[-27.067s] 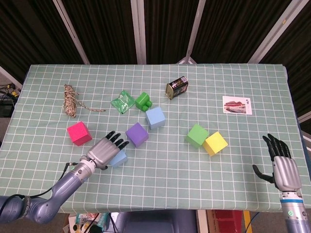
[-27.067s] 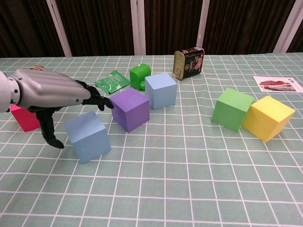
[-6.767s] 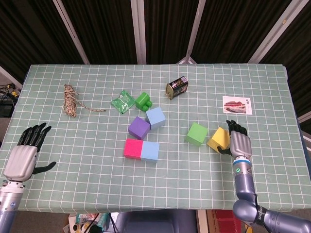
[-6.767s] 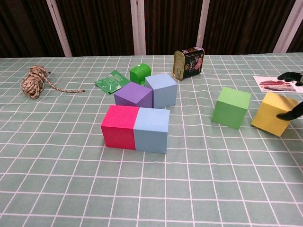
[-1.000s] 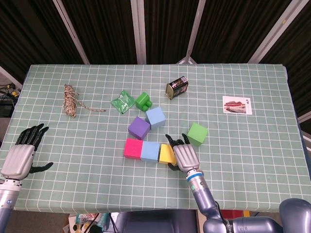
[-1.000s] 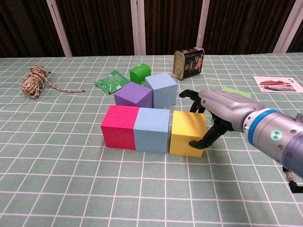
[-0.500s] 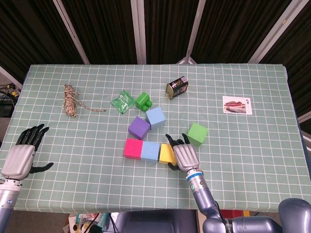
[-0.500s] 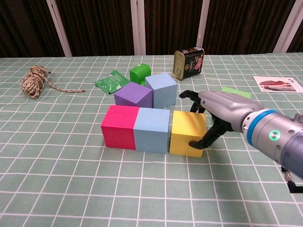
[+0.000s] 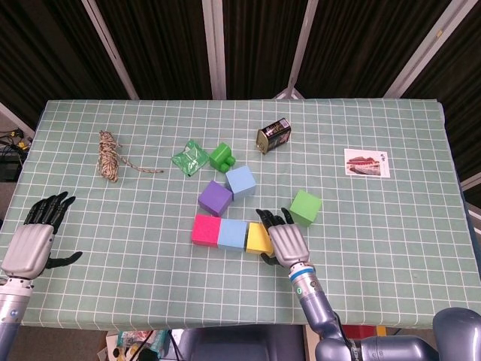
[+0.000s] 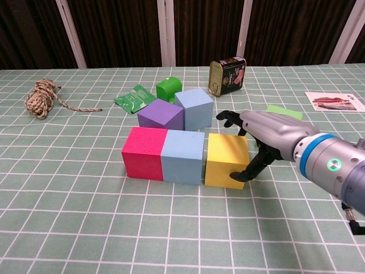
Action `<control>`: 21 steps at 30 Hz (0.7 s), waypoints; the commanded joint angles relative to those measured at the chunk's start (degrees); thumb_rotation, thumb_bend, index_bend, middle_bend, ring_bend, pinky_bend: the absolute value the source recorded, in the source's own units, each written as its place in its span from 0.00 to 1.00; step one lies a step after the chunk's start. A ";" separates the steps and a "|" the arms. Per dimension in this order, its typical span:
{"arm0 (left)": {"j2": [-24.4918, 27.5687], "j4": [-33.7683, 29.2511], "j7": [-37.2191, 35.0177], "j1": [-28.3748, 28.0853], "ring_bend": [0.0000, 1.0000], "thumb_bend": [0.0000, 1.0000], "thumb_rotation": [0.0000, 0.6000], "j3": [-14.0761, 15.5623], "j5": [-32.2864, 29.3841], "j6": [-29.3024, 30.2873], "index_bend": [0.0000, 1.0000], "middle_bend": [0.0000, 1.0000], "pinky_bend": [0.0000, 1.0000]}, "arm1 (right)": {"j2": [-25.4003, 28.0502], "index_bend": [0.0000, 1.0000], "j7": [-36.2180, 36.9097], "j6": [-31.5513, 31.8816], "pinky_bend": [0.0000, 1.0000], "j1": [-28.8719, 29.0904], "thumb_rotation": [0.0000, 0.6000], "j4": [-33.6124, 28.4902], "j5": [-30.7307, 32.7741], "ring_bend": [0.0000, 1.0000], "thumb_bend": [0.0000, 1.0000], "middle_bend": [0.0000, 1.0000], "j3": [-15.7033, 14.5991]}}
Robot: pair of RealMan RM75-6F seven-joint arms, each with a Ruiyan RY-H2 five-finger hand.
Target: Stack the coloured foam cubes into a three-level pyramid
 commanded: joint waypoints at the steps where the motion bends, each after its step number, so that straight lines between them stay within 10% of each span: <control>1: 0.00 -0.01 -0.02 0.00 0.00 0.13 1.00 -0.01 0.01 0.01 0.00 0.00 0.00 | 0.08 0.00 -0.04 -0.01 0.00 -0.03 1.00 -0.08 -0.02 0.17 0.26 0.07 -0.09; 21: 0.07 0.32 -0.44 0.13 0.00 0.13 1.00 0.08 0.16 0.09 0.00 0.00 0.00 | 4.72 0.00 -1.10 1.43 0.00 -1.27 1.00 -7.50 0.38 0.01 0.26 0.00 -1.11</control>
